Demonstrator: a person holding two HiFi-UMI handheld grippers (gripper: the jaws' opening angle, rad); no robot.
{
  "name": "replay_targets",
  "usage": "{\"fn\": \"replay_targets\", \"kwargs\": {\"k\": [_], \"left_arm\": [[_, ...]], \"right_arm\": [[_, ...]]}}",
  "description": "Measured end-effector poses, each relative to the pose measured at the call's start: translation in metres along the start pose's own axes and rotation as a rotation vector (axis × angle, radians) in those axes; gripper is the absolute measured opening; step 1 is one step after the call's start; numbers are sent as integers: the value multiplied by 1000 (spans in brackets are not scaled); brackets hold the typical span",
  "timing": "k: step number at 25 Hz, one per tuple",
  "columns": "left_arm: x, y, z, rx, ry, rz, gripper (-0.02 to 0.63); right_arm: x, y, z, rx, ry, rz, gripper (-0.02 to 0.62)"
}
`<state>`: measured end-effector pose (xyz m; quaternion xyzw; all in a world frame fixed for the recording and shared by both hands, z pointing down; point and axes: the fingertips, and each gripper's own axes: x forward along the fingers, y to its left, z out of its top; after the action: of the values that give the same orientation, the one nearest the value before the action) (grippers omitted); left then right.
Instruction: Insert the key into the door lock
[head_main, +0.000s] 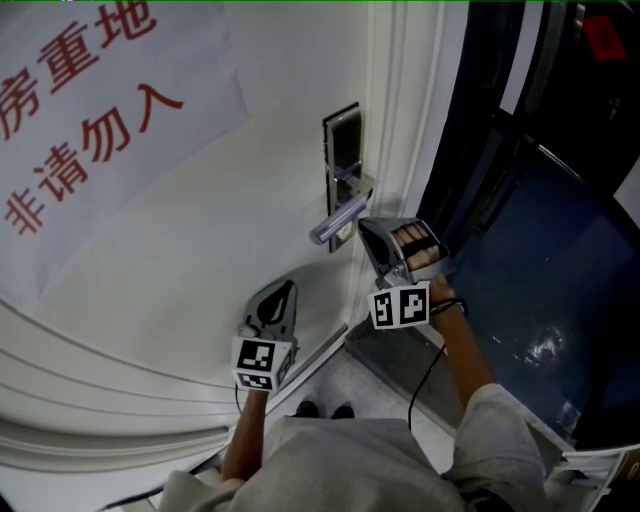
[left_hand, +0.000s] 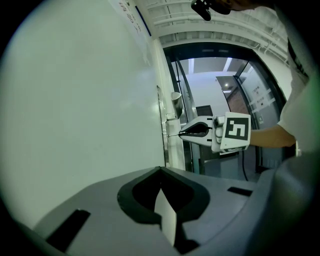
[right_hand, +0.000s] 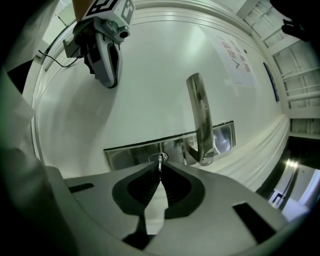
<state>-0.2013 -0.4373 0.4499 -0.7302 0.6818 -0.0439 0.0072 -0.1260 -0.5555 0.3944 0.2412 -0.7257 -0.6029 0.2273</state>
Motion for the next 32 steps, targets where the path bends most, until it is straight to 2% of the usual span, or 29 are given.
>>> {"fn": "replay_targets", "kwargs": {"k": [12, 21, 32], "left_arm": [[-1, 0, -1, 1, 9, 1, 17], [-2, 0, 0, -3, 8, -1, 17], [-2, 1, 1, 2, 1, 1, 17]], "right_arm": [[3, -1, 0, -54, -47, 18, 29], [11, 0, -4, -74, -35, -13, 29], [30, 1, -1, -94, -25, -10, 29]]}}
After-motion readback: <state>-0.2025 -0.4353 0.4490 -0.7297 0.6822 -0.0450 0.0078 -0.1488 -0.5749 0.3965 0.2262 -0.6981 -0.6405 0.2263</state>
